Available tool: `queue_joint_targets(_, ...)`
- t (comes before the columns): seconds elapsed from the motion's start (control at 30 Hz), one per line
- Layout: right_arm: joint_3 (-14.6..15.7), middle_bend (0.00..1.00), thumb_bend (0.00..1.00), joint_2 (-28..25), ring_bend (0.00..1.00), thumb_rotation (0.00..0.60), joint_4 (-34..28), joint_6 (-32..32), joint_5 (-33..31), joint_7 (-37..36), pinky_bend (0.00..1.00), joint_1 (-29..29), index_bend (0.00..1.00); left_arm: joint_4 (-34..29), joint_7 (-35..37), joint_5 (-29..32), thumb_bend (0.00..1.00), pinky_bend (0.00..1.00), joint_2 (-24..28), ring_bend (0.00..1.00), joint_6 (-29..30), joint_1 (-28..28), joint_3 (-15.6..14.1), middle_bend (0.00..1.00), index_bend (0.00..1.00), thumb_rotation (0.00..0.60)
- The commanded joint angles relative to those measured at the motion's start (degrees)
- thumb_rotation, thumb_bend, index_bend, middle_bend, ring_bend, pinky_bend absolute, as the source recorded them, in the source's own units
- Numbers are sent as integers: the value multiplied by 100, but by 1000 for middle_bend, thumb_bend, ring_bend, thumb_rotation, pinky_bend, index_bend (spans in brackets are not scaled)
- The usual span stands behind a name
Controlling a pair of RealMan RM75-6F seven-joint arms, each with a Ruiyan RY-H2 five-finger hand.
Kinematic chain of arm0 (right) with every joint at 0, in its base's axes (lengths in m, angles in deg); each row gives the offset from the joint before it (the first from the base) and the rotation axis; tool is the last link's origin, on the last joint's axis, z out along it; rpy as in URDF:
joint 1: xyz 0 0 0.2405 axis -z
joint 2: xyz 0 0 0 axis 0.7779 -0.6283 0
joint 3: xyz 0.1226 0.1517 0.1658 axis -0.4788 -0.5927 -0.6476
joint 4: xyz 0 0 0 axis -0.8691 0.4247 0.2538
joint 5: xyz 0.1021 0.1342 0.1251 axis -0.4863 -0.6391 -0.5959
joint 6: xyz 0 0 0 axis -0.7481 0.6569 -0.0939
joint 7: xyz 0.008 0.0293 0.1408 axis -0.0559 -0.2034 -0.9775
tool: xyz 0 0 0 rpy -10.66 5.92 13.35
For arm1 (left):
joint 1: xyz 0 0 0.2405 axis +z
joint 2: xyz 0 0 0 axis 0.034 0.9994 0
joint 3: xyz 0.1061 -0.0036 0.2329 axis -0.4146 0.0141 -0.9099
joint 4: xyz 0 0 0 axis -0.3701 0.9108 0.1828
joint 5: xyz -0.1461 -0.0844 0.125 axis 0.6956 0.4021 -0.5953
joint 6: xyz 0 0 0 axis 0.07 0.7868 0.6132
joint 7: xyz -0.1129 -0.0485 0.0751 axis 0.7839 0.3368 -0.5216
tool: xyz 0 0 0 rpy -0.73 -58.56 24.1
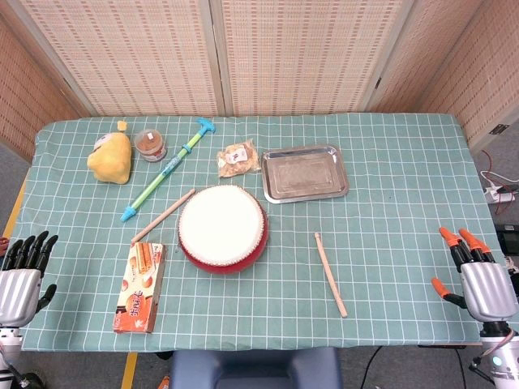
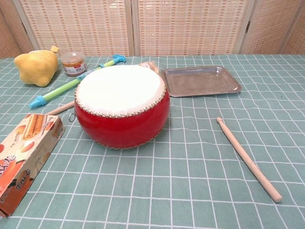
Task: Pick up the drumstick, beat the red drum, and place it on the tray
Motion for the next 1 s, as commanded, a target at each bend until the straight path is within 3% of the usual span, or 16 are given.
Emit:
queue_joint_targets(0.03,4,159,245,-5,62,600,-10,-57,-7,9,160,-30,50,-6,-27,23,243,0,4,0,-42,-14,-12,0,0,600)
queue_joint_targets(0.6,101,160,254,-151,65,600,-92,-282,171,-133,157,-169,51,-93,-2,-14,244,0,84,0,66,55,-59,0,0,600)
queue_joint_targets(0.67,88,160,304,-156,66,600,-141,-360,228,-124,155,-253,51,-105,13,-9,244,0,74,0,81,55,-45,0,0,600)
queue_joint_targets(0.87,15,167,645,-59,66,600,-117,-909,333,-51,143,-705,51,-79,22,-67,242,0,85,0,67,37,-67,0,0,600)
queue_joint_targets(1.0,-57,188,750,70,65,600,-40,-1644,211,-147,143,-1179,51,-38,98,-94,242,0,85,0,85,54,-87,0,0,600)
